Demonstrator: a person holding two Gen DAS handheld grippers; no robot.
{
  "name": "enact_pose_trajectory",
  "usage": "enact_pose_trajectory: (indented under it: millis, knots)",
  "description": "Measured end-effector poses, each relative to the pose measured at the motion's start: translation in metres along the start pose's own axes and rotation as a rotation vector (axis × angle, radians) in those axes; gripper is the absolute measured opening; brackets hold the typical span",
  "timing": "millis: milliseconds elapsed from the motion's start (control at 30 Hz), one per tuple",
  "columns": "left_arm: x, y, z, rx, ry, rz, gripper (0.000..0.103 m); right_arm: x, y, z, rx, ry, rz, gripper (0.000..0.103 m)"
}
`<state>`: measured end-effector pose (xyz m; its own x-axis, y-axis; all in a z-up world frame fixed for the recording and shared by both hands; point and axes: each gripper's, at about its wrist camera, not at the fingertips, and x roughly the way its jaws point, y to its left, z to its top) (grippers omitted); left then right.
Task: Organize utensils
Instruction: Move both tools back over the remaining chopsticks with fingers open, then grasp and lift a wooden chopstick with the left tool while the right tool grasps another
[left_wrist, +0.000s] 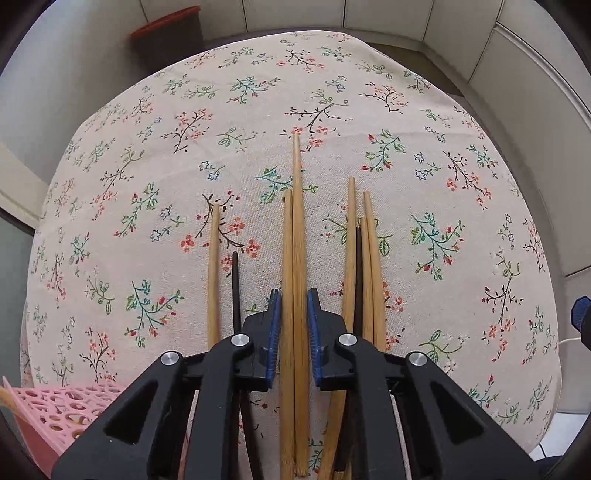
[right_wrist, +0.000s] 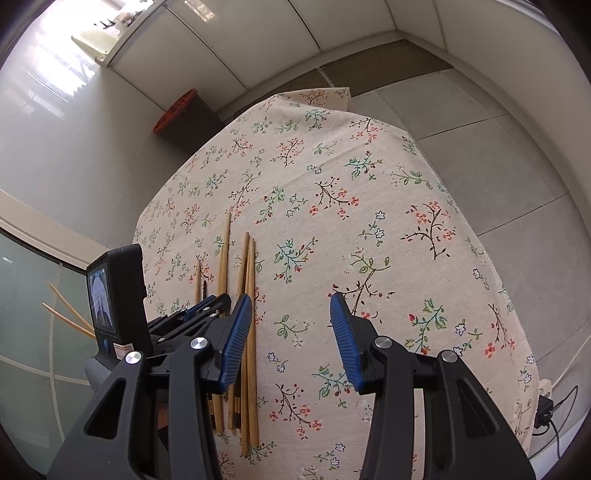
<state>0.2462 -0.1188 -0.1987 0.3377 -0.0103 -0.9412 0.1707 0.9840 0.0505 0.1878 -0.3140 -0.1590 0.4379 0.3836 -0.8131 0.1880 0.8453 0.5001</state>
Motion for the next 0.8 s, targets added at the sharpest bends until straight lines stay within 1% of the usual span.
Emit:
enact_pose_trajectory:
  millis: [100, 167, 233, 267, 333, 433, 467, 533, 633, 700, 733, 800]
  knots:
    - [-0.002, 0.003, -0.002, -0.018, 0.006, -0.032, 0.013, 0.001, -0.001, 0.0, 0.002, 0.003, -0.003, 0.044]
    - [-0.008, 0.007, -0.005, -0.042, -0.007, -0.062, 0.013, 0.0, 0.0, 0.0, -0.001, -0.002, -0.003, 0.044]
    - [-0.012, 0.004, -0.014, -0.031, -0.008, -0.102, 0.013, -0.001, 0.001, 0.001, -0.007, -0.005, -0.001, 0.044]
    - [-0.009, 0.001, -0.019, -0.023, 0.016, -0.114, 0.013, 0.0, 0.003, 0.0, -0.011, -0.003, 0.0, 0.044]
    - [-0.011, -0.002, -0.024, -0.015, 0.01, -0.112, 0.014, 0.003, 0.005, -0.001, -0.018, 0.006, 0.001, 0.044]
    - [-0.016, 0.001, -0.027, -0.036, 0.016, -0.142, 0.022, 0.004, 0.008, -0.004, -0.028, 0.012, -0.002, 0.044]
    - [-0.021, 0.003, -0.03, -0.045, 0.005, -0.141, 0.022, 0.004, 0.008, -0.004, -0.029, 0.012, -0.002, 0.044]
    - [-0.027, 0.01, -0.034, -0.046, -0.003, -0.115, 0.021, 0.003, 0.007, -0.003, -0.027, 0.007, -0.005, 0.044]
    - [-0.025, 0.008, -0.033, 0.0, -0.004, -0.069, 0.02, 0.003, 0.006, -0.002, -0.022, 0.006, -0.008, 0.044]
    - [-0.02, 0.01, -0.032, -0.007, 0.016, -0.082, 0.013, 0.004, 0.007, -0.003, -0.024, 0.008, -0.009, 0.044]
    - [-0.018, 0.01, -0.031, -0.008, 0.02, -0.086, 0.012, 0.005, 0.008, -0.003, -0.026, 0.009, -0.009, 0.044]
    - [-0.018, 0.006, -0.031, 0.023, 0.005, -0.064, 0.011, 0.005, 0.008, -0.003, -0.029, 0.011, -0.008, 0.044]
